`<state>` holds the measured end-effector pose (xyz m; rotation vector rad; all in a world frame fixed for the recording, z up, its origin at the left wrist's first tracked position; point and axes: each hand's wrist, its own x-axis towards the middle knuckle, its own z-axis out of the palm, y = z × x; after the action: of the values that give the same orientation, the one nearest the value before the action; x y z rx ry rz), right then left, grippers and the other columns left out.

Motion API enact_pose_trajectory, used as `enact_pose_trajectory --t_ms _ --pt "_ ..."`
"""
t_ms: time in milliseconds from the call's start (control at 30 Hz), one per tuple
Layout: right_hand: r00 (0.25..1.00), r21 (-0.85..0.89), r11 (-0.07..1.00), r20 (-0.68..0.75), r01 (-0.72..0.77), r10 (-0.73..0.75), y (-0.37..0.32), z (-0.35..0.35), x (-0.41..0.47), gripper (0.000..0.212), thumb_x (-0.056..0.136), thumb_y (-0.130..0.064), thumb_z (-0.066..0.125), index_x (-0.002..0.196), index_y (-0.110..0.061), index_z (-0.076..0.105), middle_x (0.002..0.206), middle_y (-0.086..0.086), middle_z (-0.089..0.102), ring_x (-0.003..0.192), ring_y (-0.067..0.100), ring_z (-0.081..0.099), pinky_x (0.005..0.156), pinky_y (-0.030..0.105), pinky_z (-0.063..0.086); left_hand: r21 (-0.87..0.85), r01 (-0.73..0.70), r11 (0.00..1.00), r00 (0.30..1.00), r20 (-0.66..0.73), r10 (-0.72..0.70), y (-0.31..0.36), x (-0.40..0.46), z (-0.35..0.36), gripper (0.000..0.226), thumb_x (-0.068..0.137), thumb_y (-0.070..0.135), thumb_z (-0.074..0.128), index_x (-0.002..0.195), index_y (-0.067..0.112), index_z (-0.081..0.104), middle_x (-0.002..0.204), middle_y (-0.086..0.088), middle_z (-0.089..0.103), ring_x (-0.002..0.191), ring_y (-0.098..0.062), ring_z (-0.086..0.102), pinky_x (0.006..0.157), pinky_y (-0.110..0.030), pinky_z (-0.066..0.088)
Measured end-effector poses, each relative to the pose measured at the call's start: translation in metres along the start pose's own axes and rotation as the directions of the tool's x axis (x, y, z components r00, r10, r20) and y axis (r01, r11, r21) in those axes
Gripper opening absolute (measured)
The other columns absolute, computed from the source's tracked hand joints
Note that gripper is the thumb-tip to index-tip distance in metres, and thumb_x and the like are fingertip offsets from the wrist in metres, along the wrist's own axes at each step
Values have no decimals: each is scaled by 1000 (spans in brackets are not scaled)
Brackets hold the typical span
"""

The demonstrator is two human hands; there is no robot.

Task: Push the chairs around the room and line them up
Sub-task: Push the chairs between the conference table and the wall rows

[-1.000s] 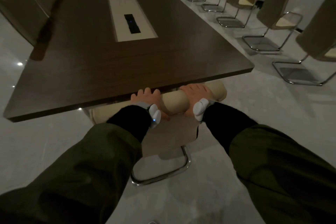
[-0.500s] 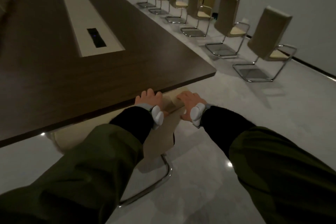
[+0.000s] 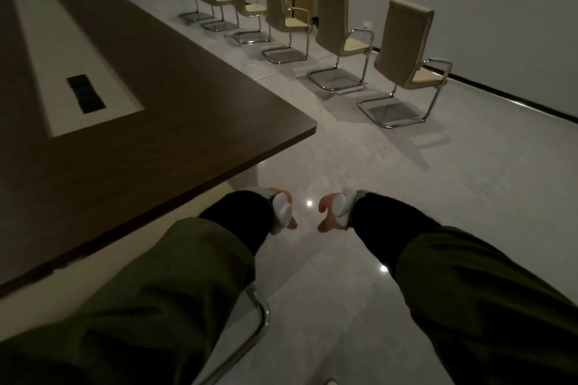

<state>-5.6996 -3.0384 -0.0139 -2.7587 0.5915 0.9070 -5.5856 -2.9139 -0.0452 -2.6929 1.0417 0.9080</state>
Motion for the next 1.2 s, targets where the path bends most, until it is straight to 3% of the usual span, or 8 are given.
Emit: enact_pose_trajectory --t_ms 200,367,533,733,933,1033,1100,1200 --pt "998 51 998 -35 -41 42 92 -28 30 67 100 -46 50 153 -8 31 157 8 33 141 25 36 107 24 31 13 7 1000 999 33 -7 62 63 -34 29 79 52 72 79 25 62 87 -4 67 81 -24 65 89 -46 54" --pt "996 53 994 -18 -92 93 166 -47 52 57 101 -41 53 142 -3 48 147 8 48 133 23 46 103 25 35 10 -34 999 999 36 34 129 90 -65 23 85 46 71 88 26 60 94 -2 66 88 -23 64 92 -44 52" --pt "990 70 987 -18 -142 143 213 -58 69 49 97 -39 61 138 -14 56 140 3 56 124 22 54 98 24 41 36 -79 996 997 -15 80 178 132 -78 19 84 43 71 86 28 59 89 0 65 83 -24 64 83 -44 53" --pt "970 169 955 15 -242 243 249 -74 126 58 84 -50 73 128 -14 64 130 5 63 113 24 62 100 33 49 69 -134 989 990 -38 137 206 193 -101 19 84 38 73 80 27 58 82 1 64 77 -23 64 72 -36 51" --pt "956 204 935 25 -290 291 268 -115 189 60 82 -48 76 129 -12 63 126 4 65 93 23 65 88 29 54 88 -162 983 986 -36 166 207 274 -137 24 84 39 70 76 24 54 80 2 61 75 -22 61 78 -39 50" --pt "957 147 946 20 -290 290 271 -144 221 67 86 -55 68 136 -12 57 134 3 59 111 25 62 100 32 49 76 -198 977 980 -16 199 203 316 -162 22 87 35 69 94 19 56 93 1 61 81 -19 57 78 -37 46" --pt "958 124 950 28 -285 284 269 -166 243 67 90 -54 64 140 -12 53 139 4 56 120 25 58 103 31 46 86 -220 972 975 9 220 196 340 -180 38 86 38 71 118 20 61 103 2 63 87 -20 59 78 -35 44" --pt "960 112 953 38 -281 279 264 -199 278 65 92 -52 63 141 -12 51 139 5 55 122 25 56 103 28 45 123 -265 956 964 31 264 183 376 -210 43 87 44 72 116 13 64 92 8 56 100 -23 65 74 -31 41"
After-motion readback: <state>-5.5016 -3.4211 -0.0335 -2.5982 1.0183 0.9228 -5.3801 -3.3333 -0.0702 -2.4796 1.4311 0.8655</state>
